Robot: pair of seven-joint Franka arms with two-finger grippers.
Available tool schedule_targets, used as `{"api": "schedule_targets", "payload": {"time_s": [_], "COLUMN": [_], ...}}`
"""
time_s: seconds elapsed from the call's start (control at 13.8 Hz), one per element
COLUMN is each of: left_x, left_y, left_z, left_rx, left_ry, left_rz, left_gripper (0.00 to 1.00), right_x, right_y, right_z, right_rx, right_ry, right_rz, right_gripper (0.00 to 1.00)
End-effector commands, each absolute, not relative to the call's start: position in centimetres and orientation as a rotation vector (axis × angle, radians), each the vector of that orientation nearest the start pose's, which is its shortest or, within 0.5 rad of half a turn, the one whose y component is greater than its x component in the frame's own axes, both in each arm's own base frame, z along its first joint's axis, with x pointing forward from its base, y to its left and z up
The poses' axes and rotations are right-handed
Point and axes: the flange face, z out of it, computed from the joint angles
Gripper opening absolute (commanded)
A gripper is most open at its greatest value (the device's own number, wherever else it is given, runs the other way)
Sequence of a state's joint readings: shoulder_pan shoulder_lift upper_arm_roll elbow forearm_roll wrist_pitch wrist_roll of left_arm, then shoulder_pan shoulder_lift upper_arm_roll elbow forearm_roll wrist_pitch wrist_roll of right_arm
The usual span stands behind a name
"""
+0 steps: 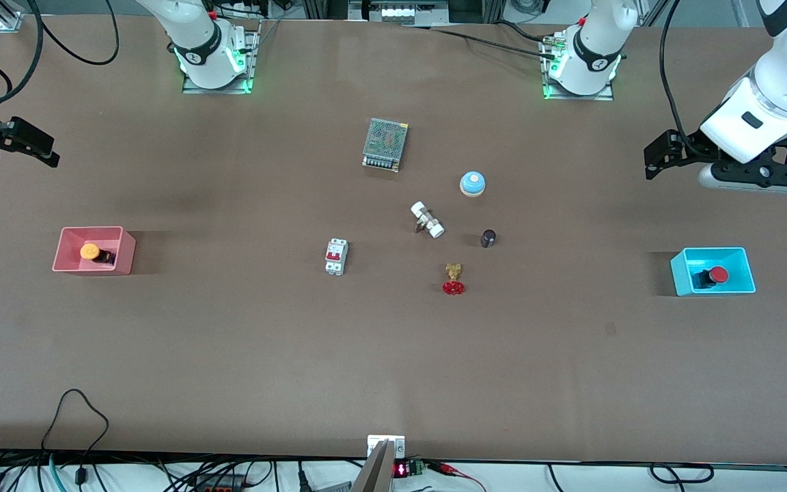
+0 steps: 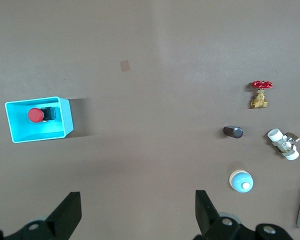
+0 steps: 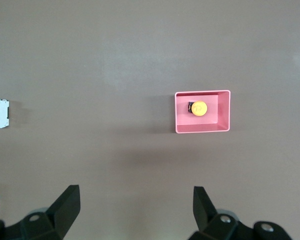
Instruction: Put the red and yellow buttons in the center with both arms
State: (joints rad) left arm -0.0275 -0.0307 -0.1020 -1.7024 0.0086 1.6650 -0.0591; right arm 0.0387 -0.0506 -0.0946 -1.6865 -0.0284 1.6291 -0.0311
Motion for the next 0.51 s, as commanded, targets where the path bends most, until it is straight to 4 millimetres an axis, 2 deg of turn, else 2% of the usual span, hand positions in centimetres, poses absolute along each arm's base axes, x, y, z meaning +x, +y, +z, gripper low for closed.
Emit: {"api": "schedule_targets", "payload": {"time_s": [0.0,0.36,0.43], "left_x": [55.04,55.04,55.04], "left_y": [-7.11,-7.11,-7.11], "left_z": [59.33,59.33,59.33], "left_rx": [-3.106,-3.106,-3.106], "left_ry": [0.107,0.107,0.107], "left_rz": [-0.008,-0.008,-0.008], "left_gripper": [1.00,1.00,1.00], "right_x": [53.45,53.44,53.72], "right_y": [-3.20,-3.19,-3.68], "right_z": [61.15,60.75,60.42], "right_rx": [-3.167,-3.166,-3.166], "right_ry": [0.034,0.049,0.068], "right_rz": [0.021,0.055,0.053], "right_gripper": [1.00,1.00,1.00]}}
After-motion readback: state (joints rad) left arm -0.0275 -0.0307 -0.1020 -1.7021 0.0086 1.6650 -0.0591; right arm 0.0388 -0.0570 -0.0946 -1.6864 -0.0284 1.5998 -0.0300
